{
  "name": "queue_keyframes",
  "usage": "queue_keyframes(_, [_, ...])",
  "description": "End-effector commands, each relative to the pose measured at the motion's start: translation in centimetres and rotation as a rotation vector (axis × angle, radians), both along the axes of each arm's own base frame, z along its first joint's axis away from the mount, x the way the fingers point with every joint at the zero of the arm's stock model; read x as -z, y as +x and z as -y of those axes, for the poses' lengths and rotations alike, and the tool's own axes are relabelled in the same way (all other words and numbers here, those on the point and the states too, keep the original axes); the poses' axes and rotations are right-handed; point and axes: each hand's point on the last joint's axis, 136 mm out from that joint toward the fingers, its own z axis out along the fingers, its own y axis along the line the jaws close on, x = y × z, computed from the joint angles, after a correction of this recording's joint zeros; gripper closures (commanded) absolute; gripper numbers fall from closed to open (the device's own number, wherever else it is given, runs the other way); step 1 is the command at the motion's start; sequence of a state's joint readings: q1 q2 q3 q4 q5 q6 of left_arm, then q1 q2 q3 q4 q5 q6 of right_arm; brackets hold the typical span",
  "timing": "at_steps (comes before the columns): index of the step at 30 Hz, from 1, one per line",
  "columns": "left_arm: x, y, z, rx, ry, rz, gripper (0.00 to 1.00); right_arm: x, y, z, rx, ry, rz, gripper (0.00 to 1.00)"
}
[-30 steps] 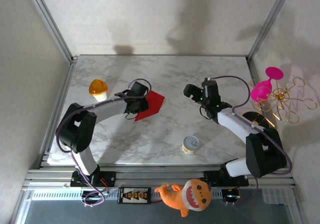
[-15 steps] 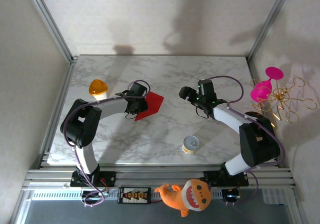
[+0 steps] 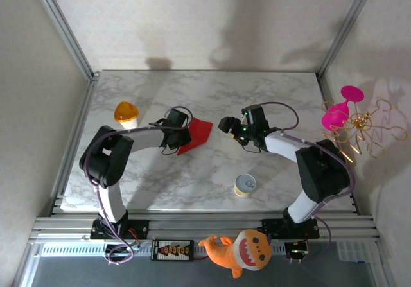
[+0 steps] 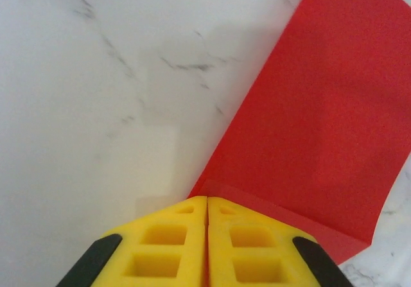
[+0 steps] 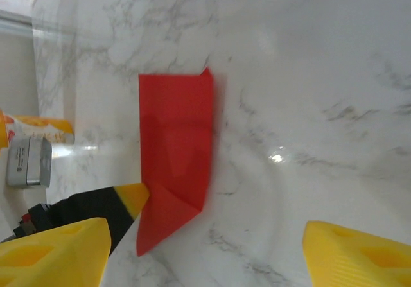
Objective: Fold a paper plane with a square sheet of paper (pick it up from the middle)
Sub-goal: Turn over the paper at the center of the table.
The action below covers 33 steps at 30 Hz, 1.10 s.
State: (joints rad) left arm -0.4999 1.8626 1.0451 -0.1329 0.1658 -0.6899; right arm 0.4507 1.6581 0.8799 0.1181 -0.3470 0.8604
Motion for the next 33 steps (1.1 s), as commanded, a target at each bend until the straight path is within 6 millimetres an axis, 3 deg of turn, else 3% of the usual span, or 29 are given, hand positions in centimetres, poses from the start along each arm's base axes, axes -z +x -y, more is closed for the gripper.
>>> queue_keyframes(1, [2.0, -2.8, 2.3, 0.072, 0.002, -0.083, 0.92, -0.3, -0.3, -2.1, -0.035, 0.049, -0.026, 0.25])
queue_keyframes(6, [2.2, -3.1, 4.2, 0.117, 0.017, -0.082, 0.94, 1.5, -1.4, -2.6, -0.027, 0.050, -0.096, 0.35])
queue_keyframes(14, [2.5, -3.0, 4.3, 0.122, 0.028, -0.089, 0.95, 4.2, -2.3, -2.5, -0.001, 0.016, -0.207, 0.52])
queue_keyframes(33, [2.9, -3.2, 4.0, 0.116, 0.040, -0.099, 0.94, 6.0, -3.1, -4.1, 0.019, 0.038, -0.299, 0.55])
